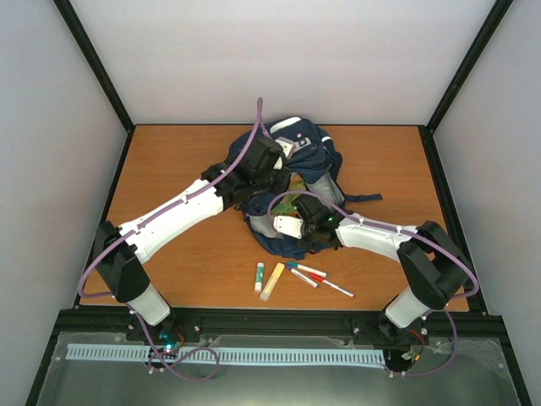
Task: Pack the student bag
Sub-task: Place the book in the student bag.
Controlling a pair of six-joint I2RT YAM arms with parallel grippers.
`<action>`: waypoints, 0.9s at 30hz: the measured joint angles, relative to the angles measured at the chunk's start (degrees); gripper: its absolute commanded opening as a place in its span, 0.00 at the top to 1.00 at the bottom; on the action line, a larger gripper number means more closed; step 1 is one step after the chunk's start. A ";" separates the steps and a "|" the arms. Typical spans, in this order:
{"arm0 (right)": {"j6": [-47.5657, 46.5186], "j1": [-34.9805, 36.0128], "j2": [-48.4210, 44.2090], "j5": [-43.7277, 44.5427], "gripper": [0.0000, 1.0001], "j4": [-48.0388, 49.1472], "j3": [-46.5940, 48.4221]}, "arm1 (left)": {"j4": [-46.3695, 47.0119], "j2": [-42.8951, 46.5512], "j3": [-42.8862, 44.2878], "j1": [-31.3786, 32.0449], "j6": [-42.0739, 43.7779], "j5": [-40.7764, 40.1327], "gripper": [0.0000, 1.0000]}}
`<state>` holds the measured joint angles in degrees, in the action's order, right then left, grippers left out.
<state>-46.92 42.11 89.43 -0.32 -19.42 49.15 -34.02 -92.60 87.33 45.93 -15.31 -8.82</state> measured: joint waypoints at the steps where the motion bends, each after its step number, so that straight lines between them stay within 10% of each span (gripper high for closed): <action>1: 0.00 0.02 0.55 0.96 0.97 0.70 0.31 | 0.00 0.00 0.00 -0.02 0.00 0.11 0.99; 27: 0.24 0.00 7.23 12.70 0.95 20.74 1.81 | -0.02 0.00 0.00 -0.35 -0.02 2.05 0.99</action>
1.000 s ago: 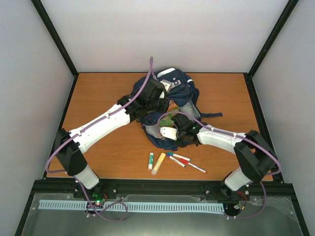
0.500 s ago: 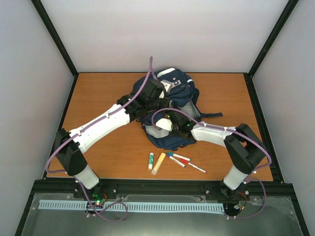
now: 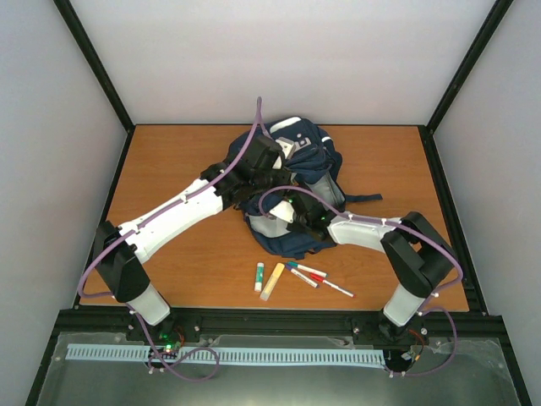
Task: Pack the student bag
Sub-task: Place the book in the student bag.
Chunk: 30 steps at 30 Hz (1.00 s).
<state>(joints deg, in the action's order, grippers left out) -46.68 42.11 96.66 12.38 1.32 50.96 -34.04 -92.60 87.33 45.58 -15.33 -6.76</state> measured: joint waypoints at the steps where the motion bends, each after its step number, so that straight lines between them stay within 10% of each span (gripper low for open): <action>1: 0.44 0.00 -0.28 -0.48 0.94 -0.33 -0.09 | 0.02 0.00 0.00 0.00 0.00 0.00 0.99; 19: 9.51 -0.76 -36.22 -19.98 0.59 -32.41 -3.28 | 1.44 -6.14 0.92 0.07 -1.97 2.71 0.94; 30: 16.61 -16.52 -52.39 -24.37 0.45 -34.84 -5.29 | 4.90 -19.45 0.63 3.89 -5.88 5.66 0.90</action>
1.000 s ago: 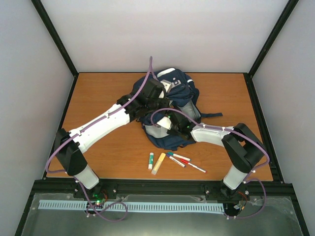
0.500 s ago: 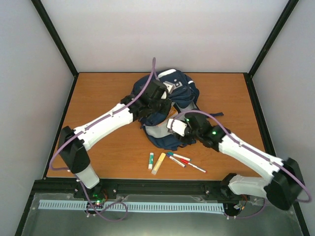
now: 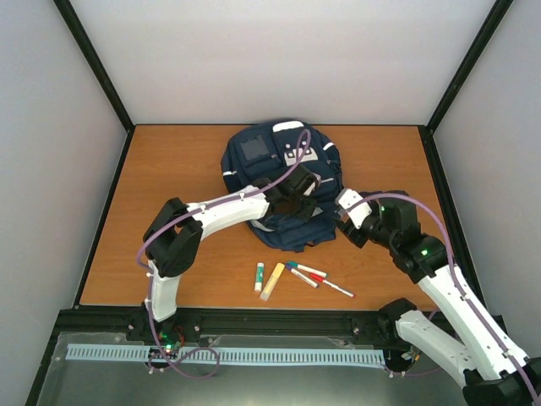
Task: Pack the student bag
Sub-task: Place the book in the student bag, then adjust the student bag at the center of the board.
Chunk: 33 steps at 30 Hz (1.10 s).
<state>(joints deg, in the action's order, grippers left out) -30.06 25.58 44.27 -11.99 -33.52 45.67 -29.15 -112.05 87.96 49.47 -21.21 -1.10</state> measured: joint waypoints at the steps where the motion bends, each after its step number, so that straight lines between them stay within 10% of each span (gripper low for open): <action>1: 0.81 -0.96 -0.02 0.50 0.43 0.42 -0.37 | 0.07 -0.61 0.02 0.35 0.00 -0.07 0.89; 12: 6.93 -4.76 11.28 0.17 0.34 4.66 6.34 | -1.88 2.25 -0.48 1.42 1.51 0.24 0.39; 15: 8.50 -5.95 14.03 -0.87 0.34 6.23 8.96 | -2.16 9.16 -3.19 1.38 1.73 0.02 0.02; 23: 11.26 -6.91 20.96 -8.41 0.33 8.79 15.17 | 0.57 31.06 -14.56 1.03 -0.31 -5.77 0.00; 27: 11.98 -6.91 22.14 -11.74 0.01 9.18 18.23 | -0.63 35.82 -16.48 1.01 -0.02 -12.59 0.00; 33: 14.88 -7.23 24.41 -13.09 0.00 12.37 18.29 | 0.63 45.51 -29.22 -1.40 0.04 -20.81 0.00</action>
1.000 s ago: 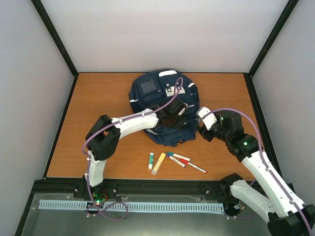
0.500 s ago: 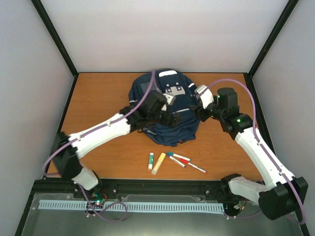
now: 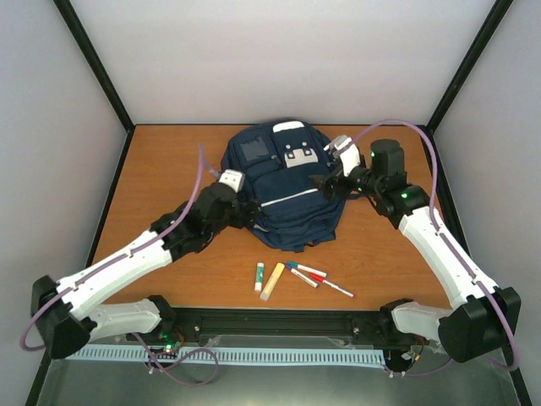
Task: Pack the student bag
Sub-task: Adjust the student bag at the center of the board.
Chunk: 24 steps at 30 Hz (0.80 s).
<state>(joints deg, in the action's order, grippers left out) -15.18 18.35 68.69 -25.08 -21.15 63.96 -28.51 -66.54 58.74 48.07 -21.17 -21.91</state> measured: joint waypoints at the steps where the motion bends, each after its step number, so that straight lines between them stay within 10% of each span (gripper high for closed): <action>1: 0.07 -0.04 -0.02 -0.44 0.00 0.39 -1.01 | 0.55 1.90 -2.36 -0.76 -0.28 -0.35 0.00; 11: -2.95 -1.70 4.87 -8.28 0.22 -1.49 -7.21 | -1.79 1.73 -8.48 -5.11 -13.05 -13.31 0.00; 18: -5.53 -2.34 5.01 -9.03 0.26 -1.81 -8.96 | -3.58 -11.50 -4.94 -13.60 -9.51 -0.76 0.34; 24: -7.26 -2.67 6.40 -10.99 0.27 -2.01 -8.96 | 7.48 -13.20 -12.04 -25.07 -10.64 25.33 0.32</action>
<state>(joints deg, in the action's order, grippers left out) -22.44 15.68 75.09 -36.07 -23.16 55.00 -21.04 -79.75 46.70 23.00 -31.81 3.42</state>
